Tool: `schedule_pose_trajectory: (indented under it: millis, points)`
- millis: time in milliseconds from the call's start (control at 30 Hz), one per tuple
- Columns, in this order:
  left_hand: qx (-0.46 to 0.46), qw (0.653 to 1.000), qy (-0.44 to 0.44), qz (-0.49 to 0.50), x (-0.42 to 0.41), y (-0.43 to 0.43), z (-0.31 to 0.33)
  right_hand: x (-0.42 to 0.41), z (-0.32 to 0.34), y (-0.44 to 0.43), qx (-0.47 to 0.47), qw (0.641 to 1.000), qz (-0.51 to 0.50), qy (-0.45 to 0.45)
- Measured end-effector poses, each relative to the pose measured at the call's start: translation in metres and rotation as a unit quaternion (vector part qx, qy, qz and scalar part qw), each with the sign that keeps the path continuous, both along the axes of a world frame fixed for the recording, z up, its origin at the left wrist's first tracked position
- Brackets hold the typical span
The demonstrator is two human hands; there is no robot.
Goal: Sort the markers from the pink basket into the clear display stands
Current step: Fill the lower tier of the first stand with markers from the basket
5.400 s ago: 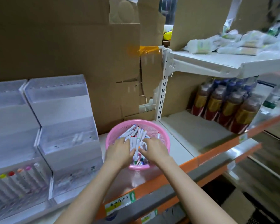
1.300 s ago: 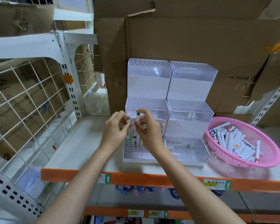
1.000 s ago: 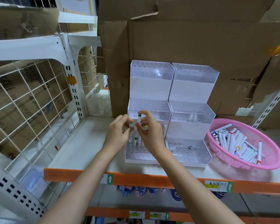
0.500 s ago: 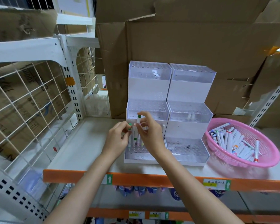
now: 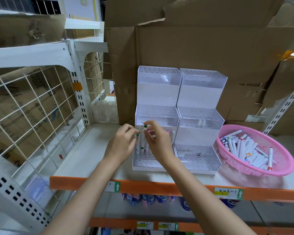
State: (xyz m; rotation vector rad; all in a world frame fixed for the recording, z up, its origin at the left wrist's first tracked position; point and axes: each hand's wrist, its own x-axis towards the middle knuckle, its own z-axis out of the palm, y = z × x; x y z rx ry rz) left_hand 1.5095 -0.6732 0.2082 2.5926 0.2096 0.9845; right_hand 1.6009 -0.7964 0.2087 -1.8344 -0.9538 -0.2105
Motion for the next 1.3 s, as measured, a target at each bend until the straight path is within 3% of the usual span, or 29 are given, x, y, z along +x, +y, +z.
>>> schedule_pose_trajectory:
  millis: [267,400,633,1300]
  points:
    - [0.034,0.999,0.014,0.010,-0.001,0.001,0.002,0.005,-0.011,0.003,-0.050,0.996,-0.002,-0.076]
    - [0.053,0.998,0.023,0.017,-0.003,0.000,0.003,0.005,-0.009,0.003,-0.062,0.995,-0.024,-0.072]
    - [0.064,0.997,0.035,0.024,-0.006,-0.002,0.006,0.003,0.004,0.002,-0.150,0.978,-0.075,-0.126]
    - [0.075,0.996,0.039,0.007,0.004,-0.018,0.019,0.007,0.015,-0.015,-0.185,0.957,-0.112,-0.195]
